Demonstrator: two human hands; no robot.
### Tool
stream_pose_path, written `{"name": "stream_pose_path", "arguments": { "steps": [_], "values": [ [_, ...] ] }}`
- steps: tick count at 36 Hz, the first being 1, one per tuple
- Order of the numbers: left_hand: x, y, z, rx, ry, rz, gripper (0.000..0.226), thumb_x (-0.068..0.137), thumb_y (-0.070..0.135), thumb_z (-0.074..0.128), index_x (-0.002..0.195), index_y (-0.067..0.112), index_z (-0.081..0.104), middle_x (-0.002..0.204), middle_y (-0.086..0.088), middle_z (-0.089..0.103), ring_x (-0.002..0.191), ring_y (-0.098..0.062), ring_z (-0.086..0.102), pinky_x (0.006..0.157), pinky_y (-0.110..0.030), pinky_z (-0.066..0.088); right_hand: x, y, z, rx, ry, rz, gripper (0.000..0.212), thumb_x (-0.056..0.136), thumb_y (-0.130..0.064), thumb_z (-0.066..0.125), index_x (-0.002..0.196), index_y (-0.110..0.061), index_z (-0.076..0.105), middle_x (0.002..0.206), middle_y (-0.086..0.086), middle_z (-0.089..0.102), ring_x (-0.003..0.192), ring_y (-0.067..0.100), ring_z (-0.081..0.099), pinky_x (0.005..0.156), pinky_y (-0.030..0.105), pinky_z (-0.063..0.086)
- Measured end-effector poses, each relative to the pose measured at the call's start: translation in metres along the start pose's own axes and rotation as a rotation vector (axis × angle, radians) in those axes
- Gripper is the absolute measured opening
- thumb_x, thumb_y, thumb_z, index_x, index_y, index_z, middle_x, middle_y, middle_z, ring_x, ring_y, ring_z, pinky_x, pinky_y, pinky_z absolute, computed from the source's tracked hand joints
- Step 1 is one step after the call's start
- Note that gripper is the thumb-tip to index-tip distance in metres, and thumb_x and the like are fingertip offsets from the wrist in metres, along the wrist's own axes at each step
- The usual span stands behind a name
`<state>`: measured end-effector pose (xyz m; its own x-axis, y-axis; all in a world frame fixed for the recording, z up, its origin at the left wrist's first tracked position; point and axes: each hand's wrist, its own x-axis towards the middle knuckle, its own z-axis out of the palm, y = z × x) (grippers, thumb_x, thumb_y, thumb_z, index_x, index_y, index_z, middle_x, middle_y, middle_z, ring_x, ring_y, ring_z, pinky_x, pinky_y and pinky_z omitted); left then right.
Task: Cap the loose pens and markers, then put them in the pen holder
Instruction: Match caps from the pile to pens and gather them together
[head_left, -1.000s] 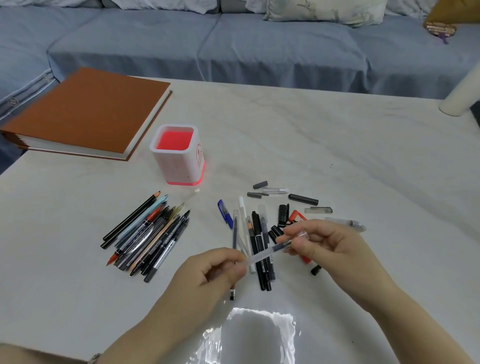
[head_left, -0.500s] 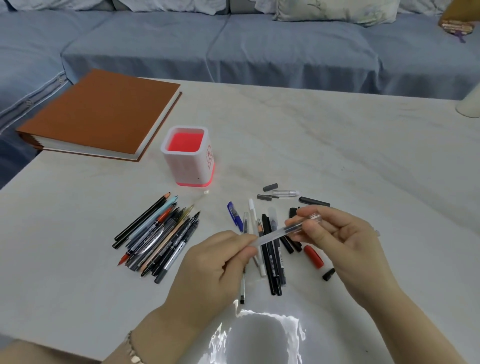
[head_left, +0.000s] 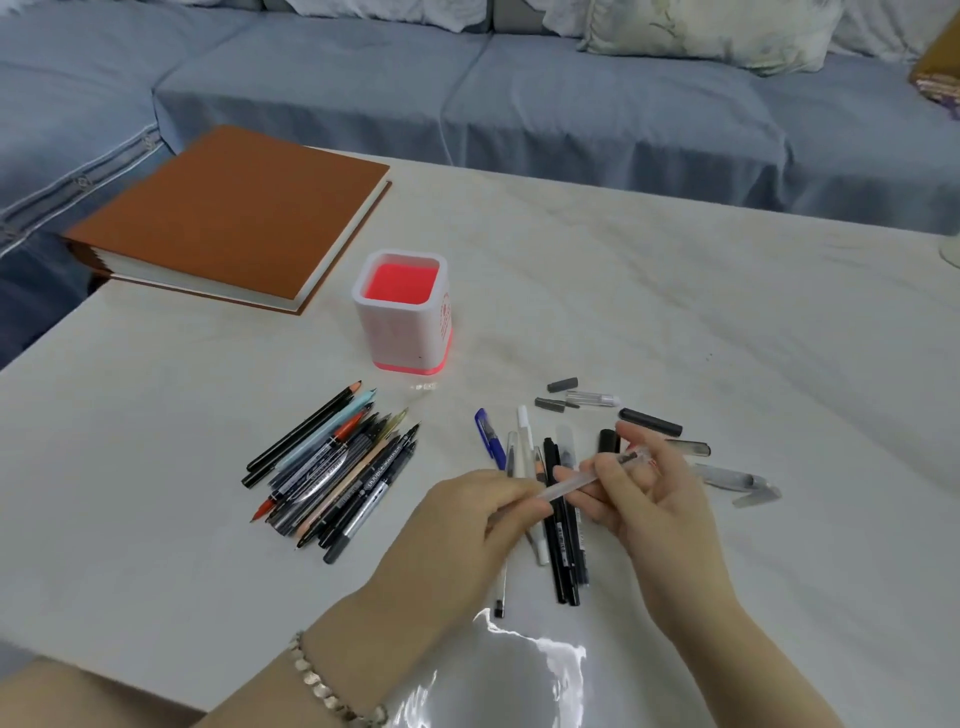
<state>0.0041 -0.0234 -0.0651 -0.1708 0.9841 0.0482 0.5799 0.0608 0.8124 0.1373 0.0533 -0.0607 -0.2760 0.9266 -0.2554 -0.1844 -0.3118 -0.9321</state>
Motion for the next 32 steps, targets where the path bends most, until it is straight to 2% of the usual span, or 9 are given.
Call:
{"name": "stream_pose_path", "arguments": {
  "steps": [3, 7, 10, 12, 15, 19, 24, 27, 32],
  "values": [
    [-0.008, -0.015, -0.013, 0.287, 0.133, -0.073, 0.042, 0.084, 0.044, 0.034, 0.082, 0.018, 0.067, 0.078, -0.002, 0.065, 0.077, -0.020, 0.059, 0.072, -0.032, 0.043, 0.006, 0.004, 0.001, -0.136, 0.029, -0.040, 0.030, 0.091, -0.002, 0.048, 0.113, -0.023, 0.046, 0.062, 0.001, 0.062, 0.065, 0.014, 0.071, 0.055, 0.014, 0.053],
    [-0.019, -0.048, -0.039, 0.637, 0.274, -0.260, 0.017, 0.080, 0.022, 0.053, 0.071, 0.013, 0.064, 0.069, -0.002, 0.062, 0.061, -0.026, 0.059, 0.047, -0.030, 0.038, 0.019, 0.011, -0.002, -0.514, -0.019, -0.153, 0.020, 0.088, -0.005, 0.053, 0.087, -0.024, 0.055, 0.060, 0.001, 0.061, 0.048, 0.006, 0.057, 0.049, 0.008, 0.044],
    [-0.026, -0.061, -0.042, 0.674, 0.248, -0.374, 0.001, 0.075, 0.010, 0.067, 0.075, 0.010, 0.065, 0.070, -0.005, 0.061, 0.064, -0.028, 0.056, 0.046, -0.025, 0.032, 0.026, 0.019, 0.006, -0.749, -0.055, -0.233, 0.018, 0.086, -0.010, 0.058, 0.076, -0.025, 0.057, 0.069, 0.000, 0.062, 0.056, 0.006, 0.052, 0.055, 0.007, 0.041],
    [-0.029, -0.066, -0.038, 0.693, 0.210, -0.387, 0.006, 0.072, 0.008, 0.069, 0.078, 0.008, 0.067, 0.074, -0.007, 0.062, 0.069, -0.030, 0.058, 0.051, -0.028, 0.039, 0.028, 0.024, 0.012, -0.899, -0.117, -0.276, 0.007, 0.086, -0.016, 0.059, 0.085, -0.022, 0.062, 0.076, -0.005, 0.060, 0.066, 0.004, 0.052, 0.062, 0.006, 0.038],
    [-0.029, -0.067, -0.034, 0.696, 0.162, -0.392, 0.009, 0.071, 0.005, 0.070, 0.080, 0.005, 0.066, 0.076, -0.010, 0.062, 0.069, -0.032, 0.059, 0.051, -0.032, 0.044, 0.027, 0.034, 0.017, -1.031, -0.195, -0.327, 0.019, 0.087, -0.016, 0.057, 0.105, -0.017, 0.062, 0.093, -0.012, 0.048, 0.075, -0.003, 0.044, 0.069, 0.003, 0.035],
    [-0.025, -0.063, -0.029, 0.777, 0.100, -0.359, 0.015, 0.061, 0.004, 0.076, 0.072, 0.007, 0.065, 0.067, -0.009, 0.059, 0.059, -0.030, 0.058, 0.043, -0.030, 0.042, 0.021, 0.037, 0.011, -1.075, -0.226, -0.296, 0.021, 0.087, -0.016, 0.056, 0.107, -0.016, 0.062, 0.116, -0.008, 0.042, 0.086, 0.004, 0.048, 0.080, 0.006, 0.037],
    [-0.012, -0.061, -0.022, 0.837, 0.071, -0.312, 0.026, 0.052, 0.000, 0.080, 0.057, 0.009, 0.056, 0.060, -0.009, 0.055, 0.046, -0.028, 0.053, 0.038, -0.016, 0.020, 0.016, 0.033, -0.020, -1.135, -0.256, -0.284, 0.016, 0.085, -0.015, 0.059, 0.099, -0.017, 0.068, 0.107, -0.012, 0.044, 0.099, 0.002, 0.046, 0.081, 0.003, 0.032],
    [-0.007, -0.057, -0.019, 0.857, 0.016, -0.327, 0.024, 0.058, 0.002, 0.079, 0.055, 0.006, 0.055, 0.069, -0.015, 0.060, 0.051, -0.031, 0.056, 0.039, -0.026, 0.036, 0.023, 0.019, -0.042, -1.178, -0.218, -0.260, 0.014, 0.085, -0.011, 0.058, 0.094, -0.013, 0.069, 0.097, -0.008, 0.050, 0.096, 0.007, 0.049, 0.077, 0.006, 0.030],
    [0.001, -0.050, -0.012, 0.772, 0.105, -0.310, 0.016, 0.079, 0.014, 0.061, 0.068, 0.002, 0.059, 0.078, -0.015, 0.056, 0.072, -0.033, 0.055, 0.055, -0.030, 0.032, 0.051, -0.009, -0.059, -1.263, -0.084, -0.269, 0.019, 0.087, -0.006, 0.052, 0.098, -0.009, 0.068, 0.095, 0.000, 0.058, 0.096, 0.016, 0.054, 0.079, 0.014, 0.033]
  ]
}}
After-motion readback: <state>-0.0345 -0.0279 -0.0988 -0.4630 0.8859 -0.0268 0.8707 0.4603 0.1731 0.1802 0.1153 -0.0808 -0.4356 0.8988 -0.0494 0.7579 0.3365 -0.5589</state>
